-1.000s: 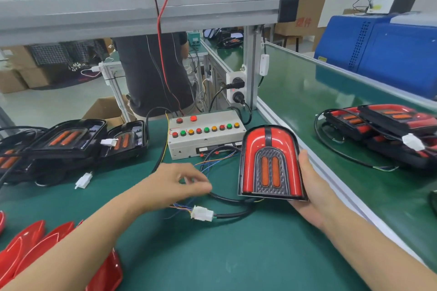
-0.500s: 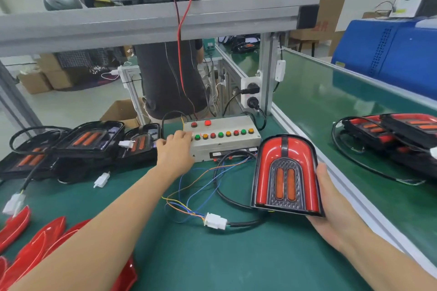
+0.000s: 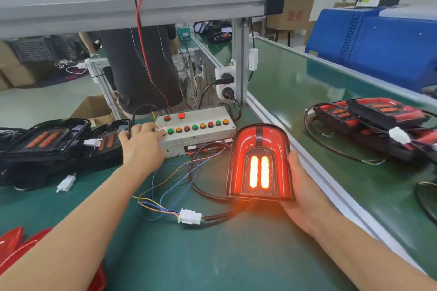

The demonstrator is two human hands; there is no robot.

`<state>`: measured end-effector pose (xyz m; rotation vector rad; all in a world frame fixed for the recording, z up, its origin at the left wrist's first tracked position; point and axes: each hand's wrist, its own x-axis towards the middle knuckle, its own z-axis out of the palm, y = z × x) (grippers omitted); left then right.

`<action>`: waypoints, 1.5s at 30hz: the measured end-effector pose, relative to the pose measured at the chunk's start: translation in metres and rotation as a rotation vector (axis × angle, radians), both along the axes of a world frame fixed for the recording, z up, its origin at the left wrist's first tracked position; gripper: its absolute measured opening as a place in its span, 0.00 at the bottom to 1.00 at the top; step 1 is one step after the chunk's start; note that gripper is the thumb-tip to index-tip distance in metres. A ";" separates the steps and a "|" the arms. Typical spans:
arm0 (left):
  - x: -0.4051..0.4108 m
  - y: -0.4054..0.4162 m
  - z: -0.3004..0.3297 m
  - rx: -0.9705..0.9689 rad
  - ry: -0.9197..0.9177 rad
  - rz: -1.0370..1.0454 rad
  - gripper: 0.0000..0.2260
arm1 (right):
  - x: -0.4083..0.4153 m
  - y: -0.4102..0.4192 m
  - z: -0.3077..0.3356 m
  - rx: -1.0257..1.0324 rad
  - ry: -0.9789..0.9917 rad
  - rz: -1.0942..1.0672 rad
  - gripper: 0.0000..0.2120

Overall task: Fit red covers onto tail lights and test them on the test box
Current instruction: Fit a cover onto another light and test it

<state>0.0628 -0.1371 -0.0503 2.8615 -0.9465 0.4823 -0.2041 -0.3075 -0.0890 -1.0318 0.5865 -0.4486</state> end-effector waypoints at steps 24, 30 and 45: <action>-0.069 -0.105 -0.008 0.014 0.292 -0.173 0.37 | -0.008 -0.003 0.000 0.136 -0.131 -0.036 0.22; -0.073 -0.097 -0.010 0.004 0.286 -0.016 0.38 | -0.006 -0.001 0.002 0.130 -0.122 -0.021 0.24; -0.074 -0.100 0.018 0.150 0.447 0.044 0.39 | -0.008 0.001 0.002 0.054 -0.094 0.054 0.27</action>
